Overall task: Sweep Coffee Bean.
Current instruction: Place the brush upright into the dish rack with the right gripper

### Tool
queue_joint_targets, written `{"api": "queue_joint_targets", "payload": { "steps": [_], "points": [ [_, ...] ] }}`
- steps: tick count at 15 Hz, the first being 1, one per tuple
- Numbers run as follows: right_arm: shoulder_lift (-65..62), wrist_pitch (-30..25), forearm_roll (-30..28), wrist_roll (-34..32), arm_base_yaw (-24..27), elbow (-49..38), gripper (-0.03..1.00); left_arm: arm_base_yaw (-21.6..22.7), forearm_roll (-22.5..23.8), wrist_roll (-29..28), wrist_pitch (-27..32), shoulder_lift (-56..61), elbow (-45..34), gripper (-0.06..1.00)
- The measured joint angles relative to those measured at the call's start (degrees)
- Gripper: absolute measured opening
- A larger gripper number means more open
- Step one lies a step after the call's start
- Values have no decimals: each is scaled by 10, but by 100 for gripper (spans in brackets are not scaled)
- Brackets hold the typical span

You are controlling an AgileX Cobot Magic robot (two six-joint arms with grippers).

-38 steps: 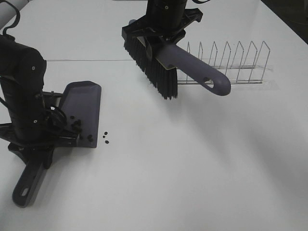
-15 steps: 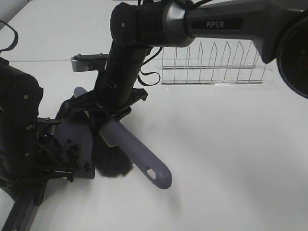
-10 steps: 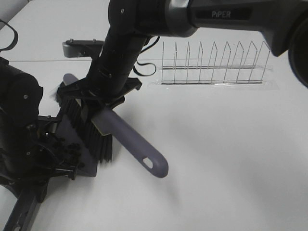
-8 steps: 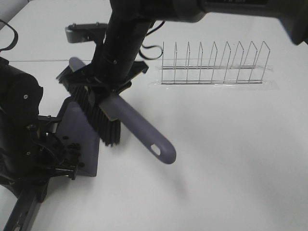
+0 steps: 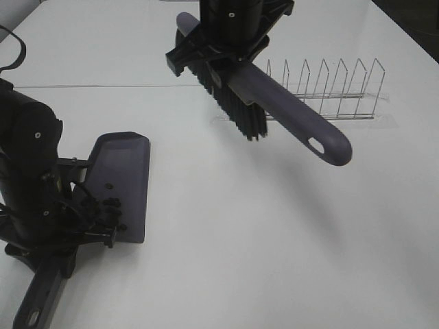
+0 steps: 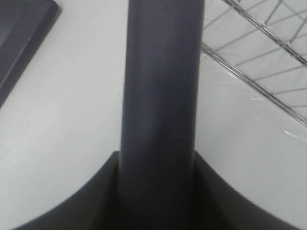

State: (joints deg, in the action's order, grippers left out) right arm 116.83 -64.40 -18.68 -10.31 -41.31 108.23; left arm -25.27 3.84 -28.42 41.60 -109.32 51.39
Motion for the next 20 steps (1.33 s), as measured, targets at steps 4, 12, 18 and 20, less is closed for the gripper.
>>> {"api": "queue_joint_targets", "payload": {
  "steps": [4, 12, 18, 20],
  "points": [
    [-24, -40, 5, 1, 77, -9, 37, 0, 2, 0, -14, -6, 21, 35],
    [-102, -6, 77, 19, 249, -195, 37, 0, 8, 11, -33, -11, 102, 35],
    [-101, 68, 98, 21, 290, -255, 37, 0, 6, 22, -33, -11, 112, 35],
    [-77, 74, 89, 26, 293, -255, 37, 0, 3, 22, -33, -11, 112, 35]
  ]
}}
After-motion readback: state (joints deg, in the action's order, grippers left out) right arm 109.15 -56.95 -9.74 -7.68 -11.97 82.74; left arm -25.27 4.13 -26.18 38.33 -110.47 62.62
